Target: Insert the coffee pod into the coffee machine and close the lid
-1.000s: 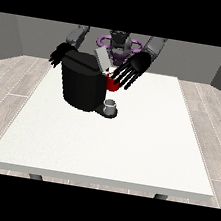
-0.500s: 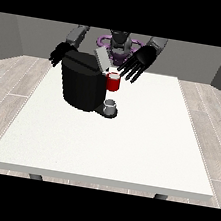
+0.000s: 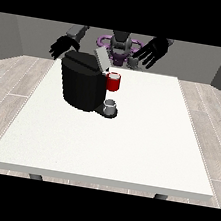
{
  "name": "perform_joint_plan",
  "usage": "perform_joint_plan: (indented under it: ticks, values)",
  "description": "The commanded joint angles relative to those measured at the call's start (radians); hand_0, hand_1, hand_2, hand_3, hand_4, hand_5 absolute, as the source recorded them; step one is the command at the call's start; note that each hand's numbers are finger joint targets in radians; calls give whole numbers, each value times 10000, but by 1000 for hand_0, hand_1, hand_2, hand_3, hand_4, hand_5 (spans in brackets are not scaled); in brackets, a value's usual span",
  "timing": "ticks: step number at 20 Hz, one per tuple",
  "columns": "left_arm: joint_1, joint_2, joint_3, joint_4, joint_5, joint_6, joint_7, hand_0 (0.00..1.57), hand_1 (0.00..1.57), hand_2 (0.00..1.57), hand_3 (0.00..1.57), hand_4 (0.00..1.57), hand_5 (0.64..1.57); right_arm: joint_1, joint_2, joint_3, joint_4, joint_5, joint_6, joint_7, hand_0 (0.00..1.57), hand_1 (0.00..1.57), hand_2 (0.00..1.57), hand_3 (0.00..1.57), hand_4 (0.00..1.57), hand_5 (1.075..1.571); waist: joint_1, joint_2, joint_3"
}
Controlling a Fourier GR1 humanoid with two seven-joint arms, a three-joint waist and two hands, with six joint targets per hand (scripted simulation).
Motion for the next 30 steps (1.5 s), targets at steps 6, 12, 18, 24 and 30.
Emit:
perform_joint_plan:
  ticks: [6, 12, 18, 24, 30]
  values:
    - [2538, -1835, 1483, -160, 2290, -51, -790, 0, 0, 0, 0, 0, 1571, 1341, -65, -76, -79, 48, -2, -66, 0, 0, 0, 0, 492, 1571, 1247, -2082, -4]
    - [3593, -2225, 1940, -200, 3102, -357, -764, 0, 0, 0, 0, 227, 1571, 862, -843, 272, -1149, -237, 1083, 1178, 0, 0, 0, 0, 370, 1571, 1467, -3006, -7]
    - [4304, -2348, 1911, -709, 3524, -614, -749, 0, 0, 0, 0, 0, 1571, 42, -1158, 507, -1868, 17, 1235, 1395, 0, 0, 0, 0, 43, 1571, 1970, -2911, 0]
    - [5172, -2865, 1945, -1594, 4345, -891, -554, 0, 0, 0, 0, 140, 1571, -142, -1471, 546, -1975, -269, 1955, 1815, 0, 0, 0, 0, 0, 1571, 2440, -2899, 3]
    - [5366, -3019, 1421, -3086, 4915, -1226, 35, 0, 0, 0, 0, 204, 1571, -1062, -1435, 650, -1350, 235, 1908, 1480, 0, 0, 0, 0, 215, 1571, 3053, -2200, 6]
